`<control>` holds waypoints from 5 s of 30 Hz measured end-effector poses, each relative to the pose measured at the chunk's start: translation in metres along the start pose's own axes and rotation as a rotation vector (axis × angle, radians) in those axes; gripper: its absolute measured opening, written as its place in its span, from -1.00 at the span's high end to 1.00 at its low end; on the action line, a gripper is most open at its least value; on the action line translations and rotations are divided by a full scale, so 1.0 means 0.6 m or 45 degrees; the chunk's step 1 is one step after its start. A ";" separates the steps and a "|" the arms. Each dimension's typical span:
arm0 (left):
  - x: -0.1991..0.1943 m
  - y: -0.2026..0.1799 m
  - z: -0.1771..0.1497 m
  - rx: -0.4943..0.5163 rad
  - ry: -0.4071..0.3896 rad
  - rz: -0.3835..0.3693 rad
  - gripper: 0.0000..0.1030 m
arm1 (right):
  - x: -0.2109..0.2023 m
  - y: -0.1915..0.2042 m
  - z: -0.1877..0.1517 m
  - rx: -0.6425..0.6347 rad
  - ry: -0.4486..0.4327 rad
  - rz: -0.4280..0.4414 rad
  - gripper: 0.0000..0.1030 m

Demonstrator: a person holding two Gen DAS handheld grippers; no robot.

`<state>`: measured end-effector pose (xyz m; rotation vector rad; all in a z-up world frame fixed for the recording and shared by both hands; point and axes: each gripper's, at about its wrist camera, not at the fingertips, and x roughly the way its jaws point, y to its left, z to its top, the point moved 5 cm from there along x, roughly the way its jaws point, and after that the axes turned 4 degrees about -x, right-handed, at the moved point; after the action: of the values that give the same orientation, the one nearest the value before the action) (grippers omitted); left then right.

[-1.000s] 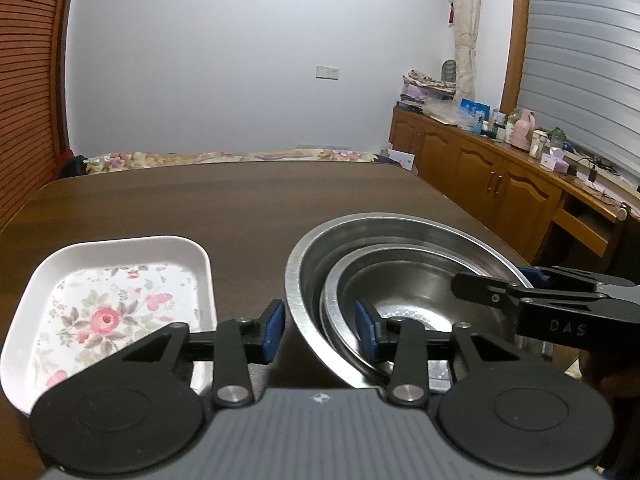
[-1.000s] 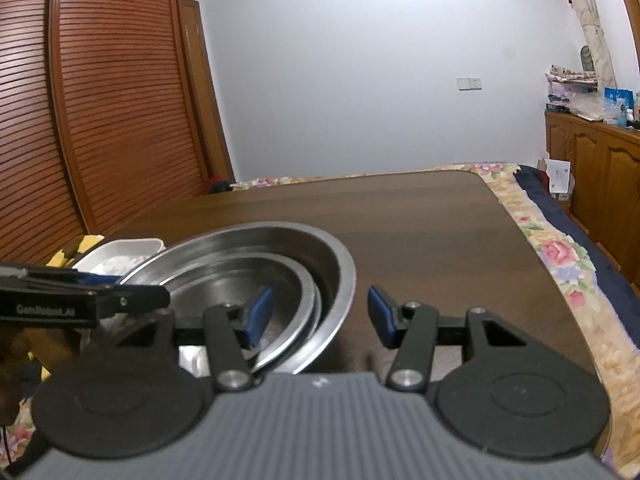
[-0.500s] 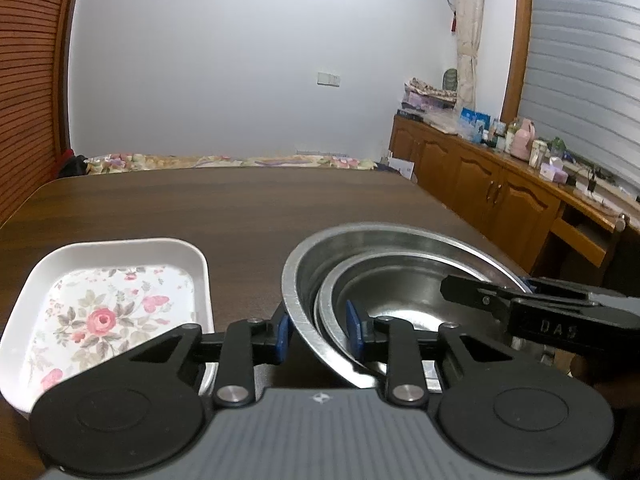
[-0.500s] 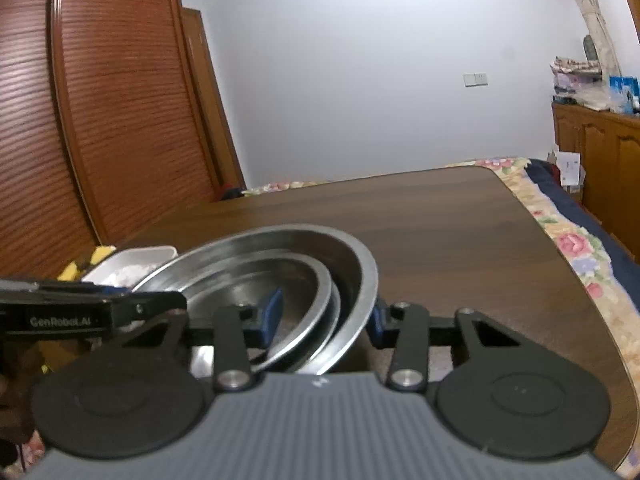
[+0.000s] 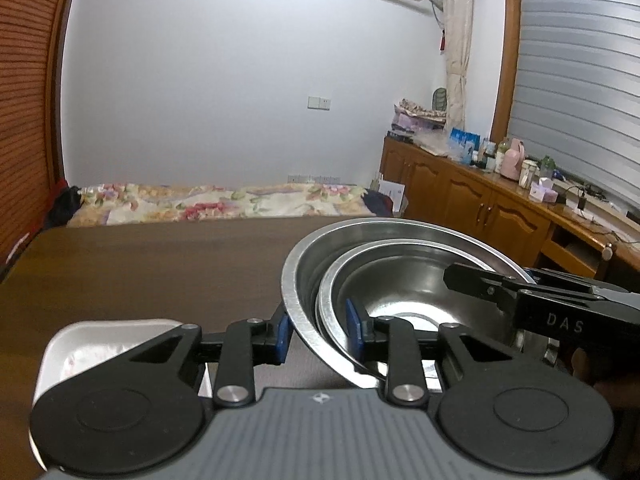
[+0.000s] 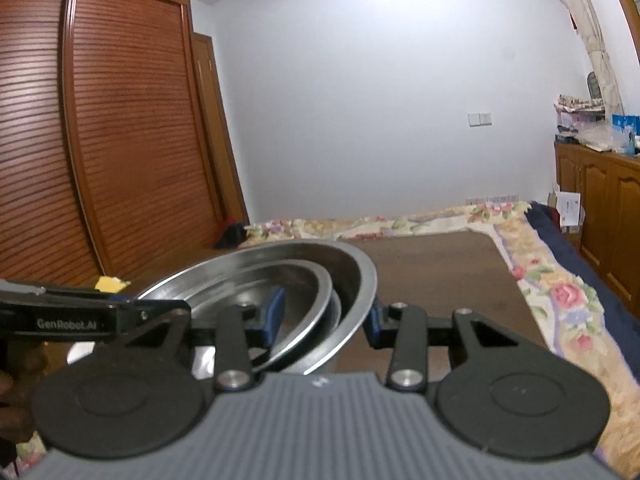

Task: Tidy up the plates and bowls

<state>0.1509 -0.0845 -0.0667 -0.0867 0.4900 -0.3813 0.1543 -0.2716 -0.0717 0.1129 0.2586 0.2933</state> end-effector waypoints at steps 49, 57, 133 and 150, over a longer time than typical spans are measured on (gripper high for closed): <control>-0.135 0.162 0.019 -0.050 -0.015 0.217 0.40 | 0.050 0.173 0.030 -0.082 0.099 0.202 0.18; -0.121 0.213 -0.004 -0.083 0.023 0.266 0.39 | 0.089 0.206 0.001 -0.107 0.168 0.251 0.18; -0.159 0.130 0.038 0.030 -0.127 0.342 -1.00 | -0.028 0.132 0.046 -0.170 0.036 -0.079 -1.00; -0.179 0.033 0.024 0.076 -0.150 0.396 -1.00 | -0.094 0.107 0.053 -0.145 -0.005 -0.268 -1.00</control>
<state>0.0770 -0.0260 -0.0100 0.0252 0.3679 -0.0853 0.0936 -0.2298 -0.0186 -0.0261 0.2470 0.0982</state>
